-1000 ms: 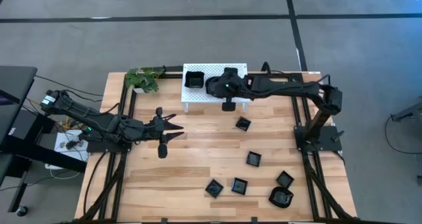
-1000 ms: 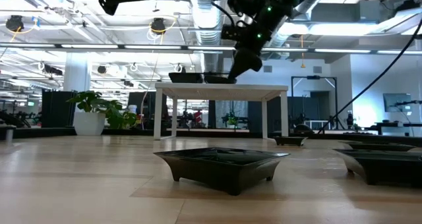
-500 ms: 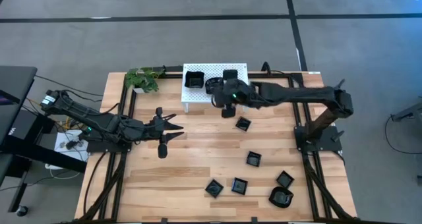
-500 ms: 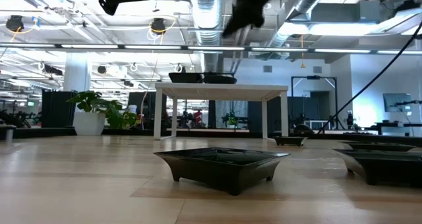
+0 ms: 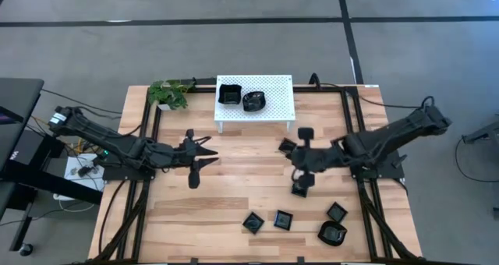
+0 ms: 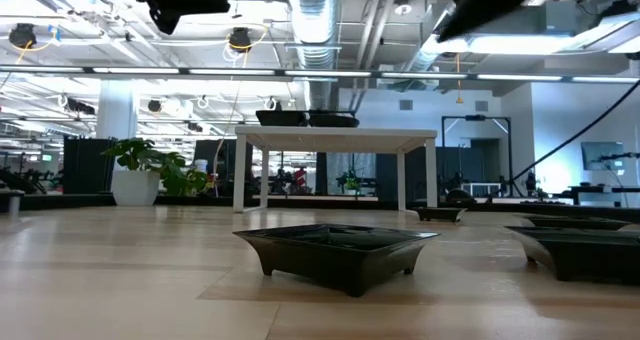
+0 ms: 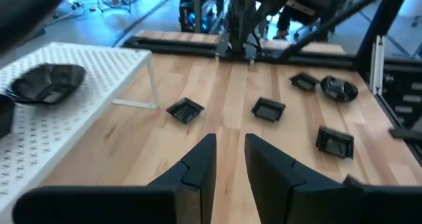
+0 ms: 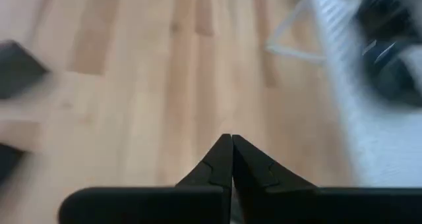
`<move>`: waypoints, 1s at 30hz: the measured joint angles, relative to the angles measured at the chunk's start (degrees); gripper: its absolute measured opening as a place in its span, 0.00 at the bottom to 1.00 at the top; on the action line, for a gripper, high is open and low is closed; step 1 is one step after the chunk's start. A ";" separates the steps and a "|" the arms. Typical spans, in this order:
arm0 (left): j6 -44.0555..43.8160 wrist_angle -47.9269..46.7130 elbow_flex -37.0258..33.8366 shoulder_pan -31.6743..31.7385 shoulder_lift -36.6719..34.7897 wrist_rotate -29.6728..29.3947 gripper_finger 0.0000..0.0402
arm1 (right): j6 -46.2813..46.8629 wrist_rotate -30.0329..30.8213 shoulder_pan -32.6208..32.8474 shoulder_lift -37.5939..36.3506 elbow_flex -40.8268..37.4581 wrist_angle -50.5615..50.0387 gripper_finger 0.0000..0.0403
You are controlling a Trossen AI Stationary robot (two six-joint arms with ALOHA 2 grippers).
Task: Pick & Place Mini shaped plates
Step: Stack the black leaf-shaped plate on top of the black leaf-shaped plates on the shelf
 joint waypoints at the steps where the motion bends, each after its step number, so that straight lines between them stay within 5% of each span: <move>1: -0.02 0.00 0.00 0.00 0.62 0.40 0.20 | 2.90 -0.05 0.97 -0.81 -2.54 2.11 0.00; 9: 0.00 1.85 0.00 -0.02 5.84 1.24 0.20 | 22.16 -2.44 5.89 0.01 -8.41 2.45 0.04; 17: -0.02 3.18 0.04 0.00 4.69 1.09 0.20 | 33.45 -11.88 6.52 1.86 -8.21 1.94 0.20; 25: 0.00 3.43 0.09 0.00 2.67 0.98 0.20 | 52.43 -29.79 10.67 5.13 -8.21 1.22 0.35; 30: 0.00 3.60 0.09 0.00 2.69 0.98 0.20 | 62.36 -35.30 18.14 10.73 -8.21 1.05 0.40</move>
